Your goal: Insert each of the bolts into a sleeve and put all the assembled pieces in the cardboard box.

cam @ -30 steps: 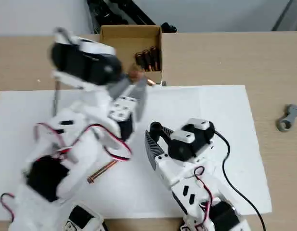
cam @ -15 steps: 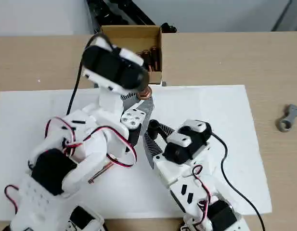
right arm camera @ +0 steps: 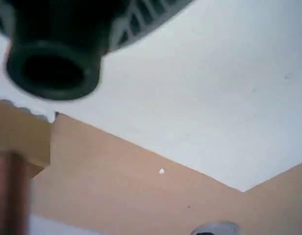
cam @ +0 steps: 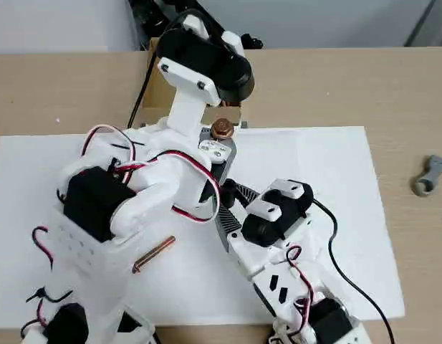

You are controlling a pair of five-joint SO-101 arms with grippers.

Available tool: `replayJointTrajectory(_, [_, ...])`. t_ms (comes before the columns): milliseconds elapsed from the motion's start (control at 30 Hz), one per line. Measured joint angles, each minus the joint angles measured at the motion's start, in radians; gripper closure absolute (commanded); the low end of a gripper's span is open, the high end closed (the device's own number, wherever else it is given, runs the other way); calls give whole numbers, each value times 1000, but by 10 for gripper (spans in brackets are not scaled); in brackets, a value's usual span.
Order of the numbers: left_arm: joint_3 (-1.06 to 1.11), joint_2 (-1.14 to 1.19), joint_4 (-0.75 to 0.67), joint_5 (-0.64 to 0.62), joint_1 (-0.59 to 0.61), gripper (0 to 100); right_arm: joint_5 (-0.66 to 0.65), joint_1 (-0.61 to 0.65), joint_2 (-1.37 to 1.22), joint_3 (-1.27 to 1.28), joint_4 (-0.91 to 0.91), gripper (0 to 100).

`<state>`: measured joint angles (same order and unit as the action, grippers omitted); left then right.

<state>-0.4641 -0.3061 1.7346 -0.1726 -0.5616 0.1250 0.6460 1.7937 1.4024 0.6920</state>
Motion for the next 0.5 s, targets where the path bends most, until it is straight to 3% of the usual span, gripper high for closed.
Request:
replayJointTrajectory(333, [114, -25, -2, -21, 0, 994, 0, 0, 0, 0, 0, 995])
replayJointTrajectory(500, [253, -101, -69, -21, 0, 994, 0, 0, 0, 0, 0, 995])
